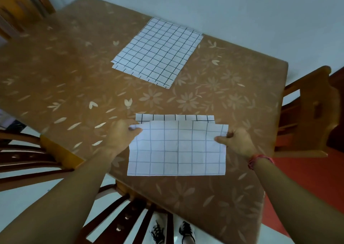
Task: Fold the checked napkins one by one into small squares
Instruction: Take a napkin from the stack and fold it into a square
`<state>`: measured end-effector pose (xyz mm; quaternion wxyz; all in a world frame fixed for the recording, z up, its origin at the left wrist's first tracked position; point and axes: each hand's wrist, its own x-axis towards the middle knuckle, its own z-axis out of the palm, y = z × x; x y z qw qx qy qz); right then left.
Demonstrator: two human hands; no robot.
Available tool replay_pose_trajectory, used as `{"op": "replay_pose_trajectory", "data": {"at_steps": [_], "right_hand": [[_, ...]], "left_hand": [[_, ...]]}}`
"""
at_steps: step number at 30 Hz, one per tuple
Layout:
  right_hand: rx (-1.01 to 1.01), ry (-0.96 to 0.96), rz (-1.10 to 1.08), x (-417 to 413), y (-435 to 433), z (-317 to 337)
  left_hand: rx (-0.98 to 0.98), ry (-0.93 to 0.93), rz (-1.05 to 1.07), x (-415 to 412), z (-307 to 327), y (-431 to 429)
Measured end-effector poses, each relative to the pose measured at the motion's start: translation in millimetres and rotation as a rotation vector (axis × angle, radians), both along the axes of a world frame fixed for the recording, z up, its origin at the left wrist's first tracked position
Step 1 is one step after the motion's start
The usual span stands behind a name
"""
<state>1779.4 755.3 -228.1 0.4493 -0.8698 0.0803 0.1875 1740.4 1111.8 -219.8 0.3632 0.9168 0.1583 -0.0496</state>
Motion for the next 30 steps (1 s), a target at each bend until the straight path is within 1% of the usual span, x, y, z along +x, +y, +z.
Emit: {"op": "replay_pose_trajectory", "data": {"at_steps": [3, 7, 14, 17, 22, 25, 27, 30], "right_hand": [[-0.002, 0.017, -0.029, 8.1, 6.7, -9.1], [-0.111, 0.056, -0.016, 33.1, 10.4, -34.2], [-0.181, 0.052, -0.056, 59.0, 19.4, -62.8], [-0.202, 0.070, -0.076, 64.3, 22.1, -72.5], [-0.254, 0.024, -0.097, 67.4, 26.7, -71.2], [-0.275, -0.015, -0.084, 67.2, 26.5, -65.7], [-0.312, -0.036, -0.077, 67.3, 25.0, -62.4], [-0.354, -0.043, -0.073, 65.6, 23.9, -57.4]], "left_hand": [[0.058, 0.016, 0.001, 9.9, -2.9, -3.0], [0.063, 0.038, -0.030, 32.4, -28.5, -4.2], [0.071, -0.039, 0.013, 59.7, -58.8, -3.1], [0.106, -0.057, -0.025, 66.3, -65.4, -2.1], [0.127, -0.052, -0.005, 71.5, -74.2, 2.1], [0.135, -0.133, -0.018, 68.3, -72.6, 2.8], [0.173, -0.187, -0.042, 64.3, -69.2, 3.9], [0.245, -0.210, -0.100, 52.3, -71.4, 7.4]]}}
